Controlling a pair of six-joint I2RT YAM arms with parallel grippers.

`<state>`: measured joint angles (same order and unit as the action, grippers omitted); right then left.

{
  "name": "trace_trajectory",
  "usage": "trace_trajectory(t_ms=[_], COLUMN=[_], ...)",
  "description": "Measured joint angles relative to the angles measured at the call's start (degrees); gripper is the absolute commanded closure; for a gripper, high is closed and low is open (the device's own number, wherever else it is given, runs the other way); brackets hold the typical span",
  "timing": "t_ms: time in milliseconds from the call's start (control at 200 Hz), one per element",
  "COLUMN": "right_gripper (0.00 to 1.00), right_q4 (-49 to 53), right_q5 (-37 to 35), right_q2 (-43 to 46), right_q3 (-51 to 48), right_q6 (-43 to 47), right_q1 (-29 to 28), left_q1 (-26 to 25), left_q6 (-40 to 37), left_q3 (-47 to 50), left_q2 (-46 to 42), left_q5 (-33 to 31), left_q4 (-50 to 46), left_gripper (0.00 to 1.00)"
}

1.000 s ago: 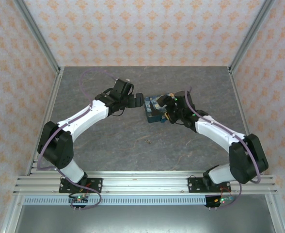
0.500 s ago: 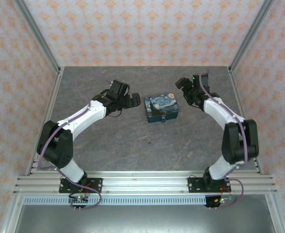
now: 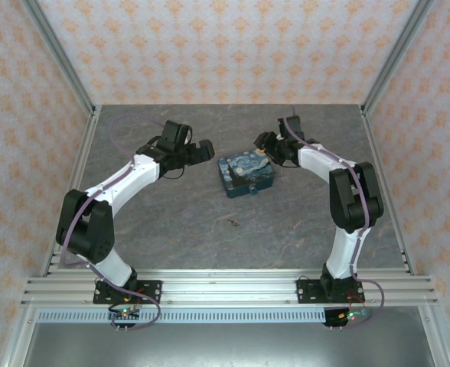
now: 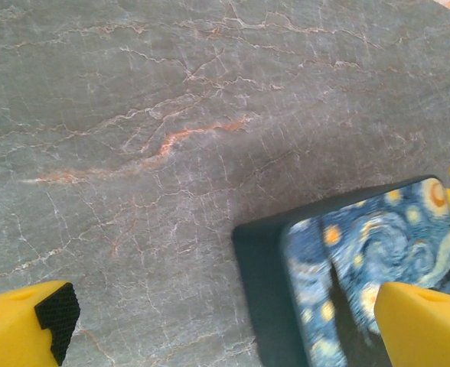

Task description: Unlock the padlock with the key

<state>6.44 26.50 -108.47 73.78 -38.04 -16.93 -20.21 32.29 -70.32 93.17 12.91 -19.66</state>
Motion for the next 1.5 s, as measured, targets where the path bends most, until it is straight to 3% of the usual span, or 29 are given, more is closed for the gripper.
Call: trace_trajectory(t_ms=[125,320,611,1501], right_gripper=[0.45,0.32,0.3,0.31], right_q4=[-2.7,-7.4,-8.3,-14.3], right_q5=[0.5,-0.7,-3.7,-3.8], right_q2=[1.4,7.0,13.3,16.8], right_q3=[-5.9,-14.8,-20.5,-25.5], right_q6=[-1.2,-4.5,-6.4,-14.9], right_q1=[-3.2,-6.1,-6.3,-8.9], left_q1=[0.0,0.0,-2.6,-4.2], left_q6=[-0.4,0.3,3.7,9.4], left_q3=[0.0,3.8,13.2,4.5], left_q2=[0.0,0.0,-2.8,7.2], left_q5=[0.3,1.6,2.8,9.1], left_q4=[0.4,3.4,4.7,11.6], left_gripper=[0.0,0.0,0.0,0.0])
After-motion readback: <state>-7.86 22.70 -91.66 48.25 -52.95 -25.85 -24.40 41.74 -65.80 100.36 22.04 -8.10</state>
